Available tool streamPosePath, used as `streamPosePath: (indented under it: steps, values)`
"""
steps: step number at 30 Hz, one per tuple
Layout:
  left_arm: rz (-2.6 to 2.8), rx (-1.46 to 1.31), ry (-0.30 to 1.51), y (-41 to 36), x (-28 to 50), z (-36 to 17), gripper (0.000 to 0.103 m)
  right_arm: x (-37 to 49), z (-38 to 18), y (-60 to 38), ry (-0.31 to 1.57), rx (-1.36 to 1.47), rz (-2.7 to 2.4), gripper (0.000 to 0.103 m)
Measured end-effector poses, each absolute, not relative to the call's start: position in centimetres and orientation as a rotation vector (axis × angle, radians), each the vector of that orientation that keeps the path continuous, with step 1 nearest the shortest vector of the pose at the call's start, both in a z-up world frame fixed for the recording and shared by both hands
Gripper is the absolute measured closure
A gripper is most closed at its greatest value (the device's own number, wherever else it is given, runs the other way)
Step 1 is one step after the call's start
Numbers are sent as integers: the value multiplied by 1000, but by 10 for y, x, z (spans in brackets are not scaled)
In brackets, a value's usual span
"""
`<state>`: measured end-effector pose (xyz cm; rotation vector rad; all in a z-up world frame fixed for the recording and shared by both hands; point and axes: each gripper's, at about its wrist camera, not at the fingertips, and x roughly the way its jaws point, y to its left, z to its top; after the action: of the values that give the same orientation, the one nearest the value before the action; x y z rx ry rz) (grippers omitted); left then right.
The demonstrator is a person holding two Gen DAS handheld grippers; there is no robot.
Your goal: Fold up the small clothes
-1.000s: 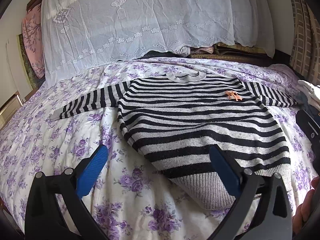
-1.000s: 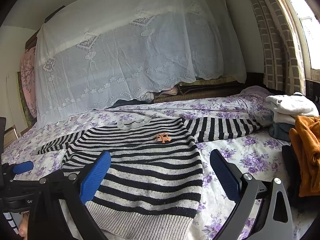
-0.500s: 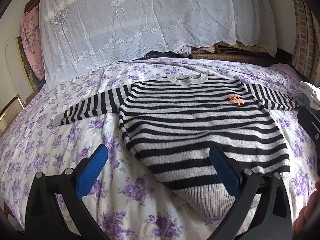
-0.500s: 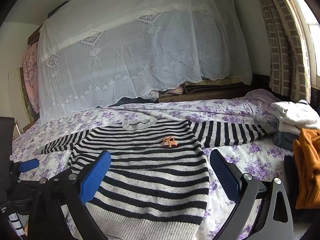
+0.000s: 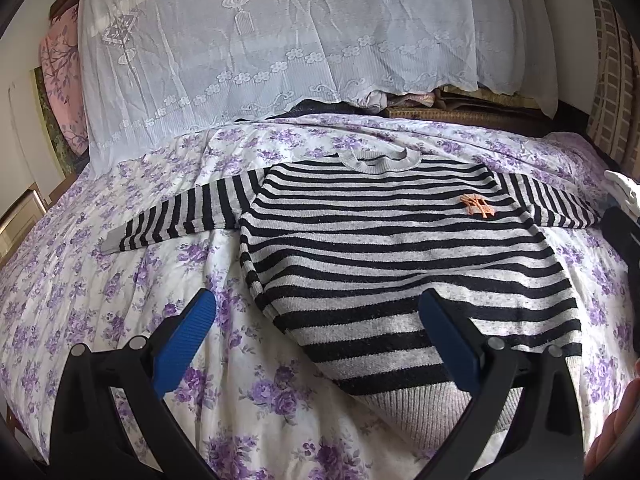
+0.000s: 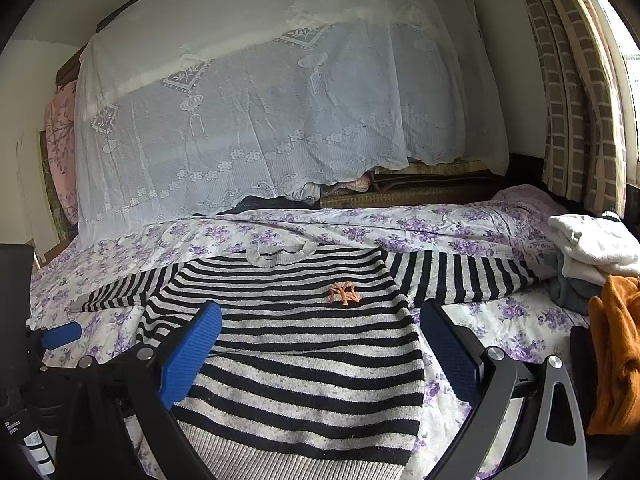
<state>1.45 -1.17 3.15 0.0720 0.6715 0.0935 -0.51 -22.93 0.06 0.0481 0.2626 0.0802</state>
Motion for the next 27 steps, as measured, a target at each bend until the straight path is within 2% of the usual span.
streamPosePath:
  steps: [27]
  values:
    - [95,76,671,-12,15,30,4,-6,1,-227,228,42,85,3]
